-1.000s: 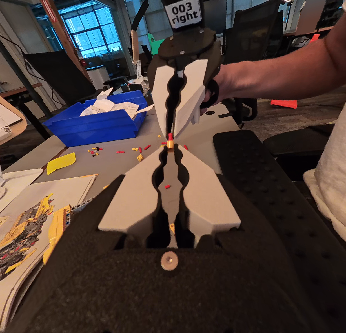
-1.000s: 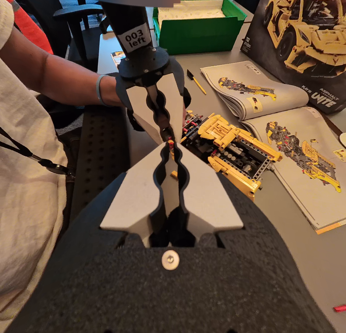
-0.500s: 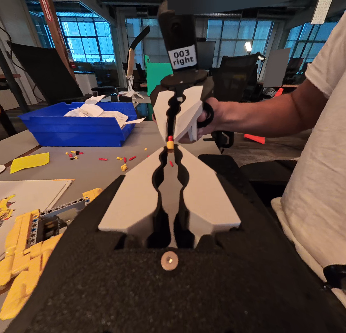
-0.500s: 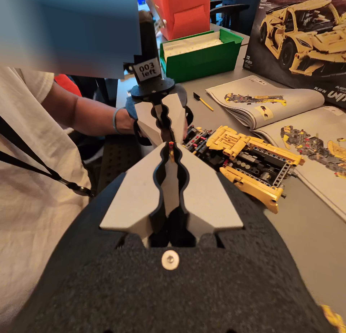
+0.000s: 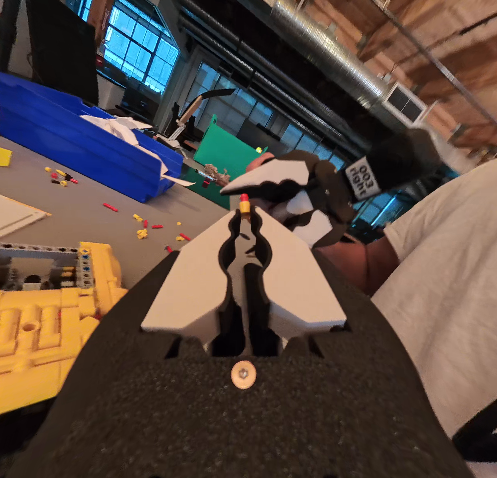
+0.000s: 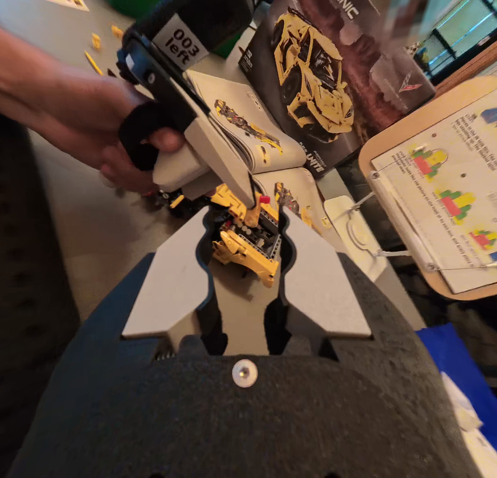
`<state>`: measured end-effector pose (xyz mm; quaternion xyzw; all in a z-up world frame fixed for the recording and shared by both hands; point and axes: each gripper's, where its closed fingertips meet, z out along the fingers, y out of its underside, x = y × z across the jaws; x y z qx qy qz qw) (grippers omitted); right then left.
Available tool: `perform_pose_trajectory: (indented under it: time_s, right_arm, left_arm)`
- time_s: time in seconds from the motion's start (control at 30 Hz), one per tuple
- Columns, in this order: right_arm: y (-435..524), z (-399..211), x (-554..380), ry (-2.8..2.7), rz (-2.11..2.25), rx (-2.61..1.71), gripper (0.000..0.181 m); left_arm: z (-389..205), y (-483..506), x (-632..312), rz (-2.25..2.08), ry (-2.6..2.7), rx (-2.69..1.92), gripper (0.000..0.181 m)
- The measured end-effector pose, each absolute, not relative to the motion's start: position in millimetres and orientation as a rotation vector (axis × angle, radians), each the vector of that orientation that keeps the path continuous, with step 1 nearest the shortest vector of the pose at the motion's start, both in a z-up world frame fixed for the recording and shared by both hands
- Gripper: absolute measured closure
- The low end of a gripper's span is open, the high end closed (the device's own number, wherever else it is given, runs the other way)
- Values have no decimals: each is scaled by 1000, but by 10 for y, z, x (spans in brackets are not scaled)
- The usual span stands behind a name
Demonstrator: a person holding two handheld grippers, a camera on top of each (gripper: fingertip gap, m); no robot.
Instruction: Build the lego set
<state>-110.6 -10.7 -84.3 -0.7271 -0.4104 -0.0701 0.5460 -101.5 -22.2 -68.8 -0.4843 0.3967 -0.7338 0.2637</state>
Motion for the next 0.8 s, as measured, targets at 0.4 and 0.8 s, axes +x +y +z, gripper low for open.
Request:
perform_pose_trajectory:
  time_s: [0.4,0.8]
  right_arm:
    - [-53,-741,-1138,-1018,-327,-1622,168]
    - [52,-617,-1184,-853,-58,-1615,153]
  left_arm:
    - [-658,-223,-1044,-2089,1015,-1337,174]
    - [-613,52,-1126,-1940,971,-1340,174]
